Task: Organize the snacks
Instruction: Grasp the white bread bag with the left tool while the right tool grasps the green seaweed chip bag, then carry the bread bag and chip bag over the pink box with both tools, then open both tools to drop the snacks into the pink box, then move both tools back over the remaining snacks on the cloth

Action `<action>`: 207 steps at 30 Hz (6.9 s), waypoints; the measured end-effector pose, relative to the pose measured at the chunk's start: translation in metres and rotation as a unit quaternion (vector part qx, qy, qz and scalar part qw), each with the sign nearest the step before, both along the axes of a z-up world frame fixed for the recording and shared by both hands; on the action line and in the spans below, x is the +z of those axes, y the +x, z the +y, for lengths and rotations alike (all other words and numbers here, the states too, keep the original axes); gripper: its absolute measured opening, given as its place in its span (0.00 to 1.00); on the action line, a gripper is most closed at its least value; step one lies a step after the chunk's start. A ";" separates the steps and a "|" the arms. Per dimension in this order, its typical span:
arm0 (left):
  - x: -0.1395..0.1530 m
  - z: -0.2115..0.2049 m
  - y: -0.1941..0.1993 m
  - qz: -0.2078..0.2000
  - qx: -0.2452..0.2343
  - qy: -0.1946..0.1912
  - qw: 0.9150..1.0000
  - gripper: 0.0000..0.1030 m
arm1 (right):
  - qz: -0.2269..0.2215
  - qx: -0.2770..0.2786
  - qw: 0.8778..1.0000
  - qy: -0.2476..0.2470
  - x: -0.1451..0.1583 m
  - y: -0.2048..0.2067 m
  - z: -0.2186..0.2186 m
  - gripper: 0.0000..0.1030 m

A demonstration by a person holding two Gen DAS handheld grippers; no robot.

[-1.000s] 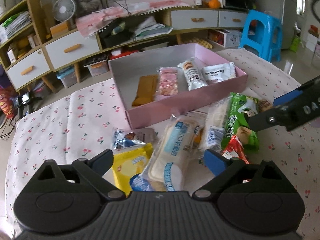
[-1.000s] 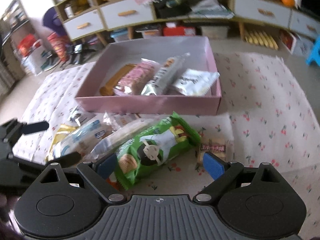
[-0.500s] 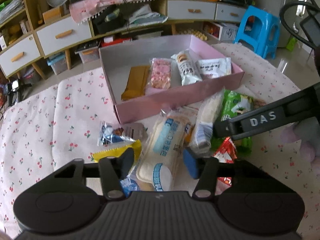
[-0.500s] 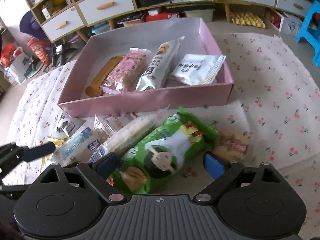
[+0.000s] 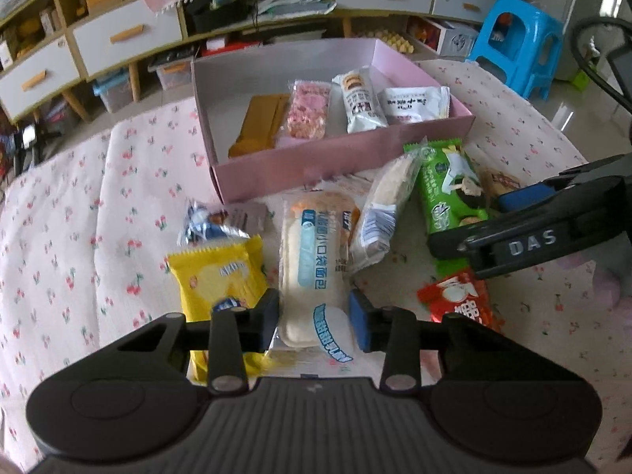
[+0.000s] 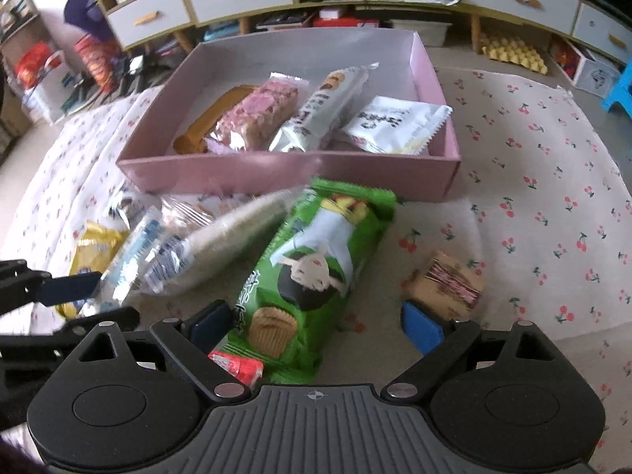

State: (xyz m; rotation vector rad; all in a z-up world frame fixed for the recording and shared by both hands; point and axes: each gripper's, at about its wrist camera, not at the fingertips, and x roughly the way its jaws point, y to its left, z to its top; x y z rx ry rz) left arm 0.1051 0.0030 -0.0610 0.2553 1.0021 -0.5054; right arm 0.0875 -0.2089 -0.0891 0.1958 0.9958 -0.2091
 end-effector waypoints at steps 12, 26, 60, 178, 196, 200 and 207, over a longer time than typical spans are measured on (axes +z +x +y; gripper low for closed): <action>-0.010 -0.001 -0.014 0.021 0.012 0.002 1.000 0.47 | -0.044 0.054 0.997 -0.018 0.017 -0.028 -0.021 0.92; -0.016 -0.002 -0.009 0.014 0.057 -0.012 0.998 0.42 | -0.067 0.042 0.997 -0.003 0.005 -0.009 -0.013 0.71; 0.024 0.020 -0.013 0.030 0.106 -0.099 0.989 0.33 | -0.050 -0.058 0.983 0.166 0.031 -0.028 -0.048 0.45; 0.049 -0.003 0.028 -0.067 0.121 -0.052 0.989 0.99 | -0.116 -0.062 0.991 0.008 0.079 -0.019 -0.057 0.92; 0.031 0.051 -0.004 -0.044 0.197 -0.067 0.977 0.99 | -0.037 -0.033 0.999 -0.016 0.042 -0.043 -0.026 0.92; 0.021 0.057 -0.005 -0.046 0.187 -0.069 0.979 0.99 | -0.029 -0.019 0.999 -0.017 0.036 -0.041 -0.020 0.92; 0.001 0.051 -0.001 -0.036 0.138 -0.057 0.988 0.94 | -0.019 -0.025 0.999 0.006 0.030 -0.030 -0.013 0.92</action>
